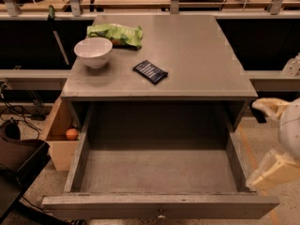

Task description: Close top drawer

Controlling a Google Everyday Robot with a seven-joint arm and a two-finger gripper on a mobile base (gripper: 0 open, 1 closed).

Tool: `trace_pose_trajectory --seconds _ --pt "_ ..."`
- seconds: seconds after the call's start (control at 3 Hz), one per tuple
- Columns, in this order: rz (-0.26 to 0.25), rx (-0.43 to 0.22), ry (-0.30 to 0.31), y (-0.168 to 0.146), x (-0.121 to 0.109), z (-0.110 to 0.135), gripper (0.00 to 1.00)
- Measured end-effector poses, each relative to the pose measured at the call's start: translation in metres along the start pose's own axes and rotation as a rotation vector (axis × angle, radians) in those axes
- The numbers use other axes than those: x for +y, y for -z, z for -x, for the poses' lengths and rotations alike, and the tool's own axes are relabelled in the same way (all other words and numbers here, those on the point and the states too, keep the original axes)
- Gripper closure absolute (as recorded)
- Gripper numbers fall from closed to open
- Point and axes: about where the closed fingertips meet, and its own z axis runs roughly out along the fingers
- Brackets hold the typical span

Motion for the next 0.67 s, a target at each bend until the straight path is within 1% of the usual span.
trace_pose_trajectory --seconds 0.33,0.67 --pt "-0.024 -0.005 0.001 -0.041 0.038 -0.004 0.41" --pt "0.033 0.029 -0.004 -0.097 0.092 -0.017 0.64"
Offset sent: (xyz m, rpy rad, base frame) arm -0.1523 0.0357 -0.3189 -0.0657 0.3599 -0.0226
